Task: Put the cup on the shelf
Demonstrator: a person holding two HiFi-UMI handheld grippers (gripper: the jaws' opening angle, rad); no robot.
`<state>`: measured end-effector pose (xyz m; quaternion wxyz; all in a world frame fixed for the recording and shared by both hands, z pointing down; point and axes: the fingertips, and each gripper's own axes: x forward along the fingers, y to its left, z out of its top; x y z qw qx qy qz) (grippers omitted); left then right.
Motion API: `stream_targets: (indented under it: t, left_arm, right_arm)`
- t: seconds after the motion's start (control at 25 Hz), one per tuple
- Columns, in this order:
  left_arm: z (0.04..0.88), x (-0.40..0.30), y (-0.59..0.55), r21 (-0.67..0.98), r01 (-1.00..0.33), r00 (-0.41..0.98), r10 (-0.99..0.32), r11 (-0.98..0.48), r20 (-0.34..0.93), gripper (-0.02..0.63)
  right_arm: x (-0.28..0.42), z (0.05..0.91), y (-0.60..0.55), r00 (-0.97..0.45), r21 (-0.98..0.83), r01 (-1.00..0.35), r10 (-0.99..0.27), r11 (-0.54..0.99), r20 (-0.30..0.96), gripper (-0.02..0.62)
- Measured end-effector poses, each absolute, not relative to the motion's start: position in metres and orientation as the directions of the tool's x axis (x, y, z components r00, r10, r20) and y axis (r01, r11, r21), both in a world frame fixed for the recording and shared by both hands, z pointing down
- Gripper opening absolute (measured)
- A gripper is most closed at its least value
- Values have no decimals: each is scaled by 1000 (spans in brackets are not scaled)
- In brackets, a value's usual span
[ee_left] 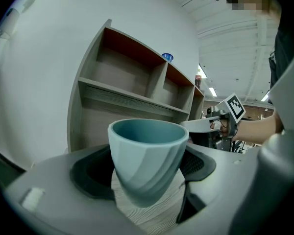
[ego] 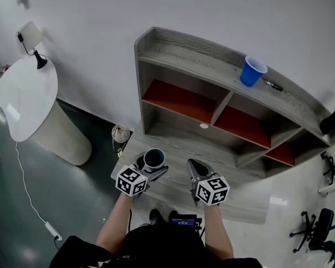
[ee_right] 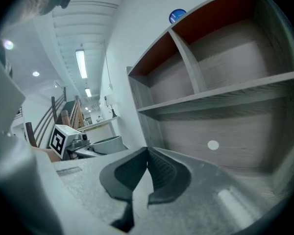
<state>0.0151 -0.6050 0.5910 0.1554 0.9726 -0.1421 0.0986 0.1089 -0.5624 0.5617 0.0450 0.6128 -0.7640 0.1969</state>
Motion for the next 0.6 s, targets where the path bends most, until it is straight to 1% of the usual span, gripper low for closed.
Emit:
stream_targets:
  t: [0.24,0.44,0.6]
  left_arm:
    - [589,22,-604,263,-317,936,-257,-911,239,400]
    - [579,21,-610,254,-354,926,-298,-900,232,400]
    - [572,27,-605,270,-354,929,-303,-895,213,400]
  right_arm:
    - [118,563,-566,-249,-252,-952,-919,174,305,-3]
    - [115,555,-571,-290,-237,-945,-912,225,289,-2]
    - [113,549,-569,-338,-226,-932,-902,282,270,2]
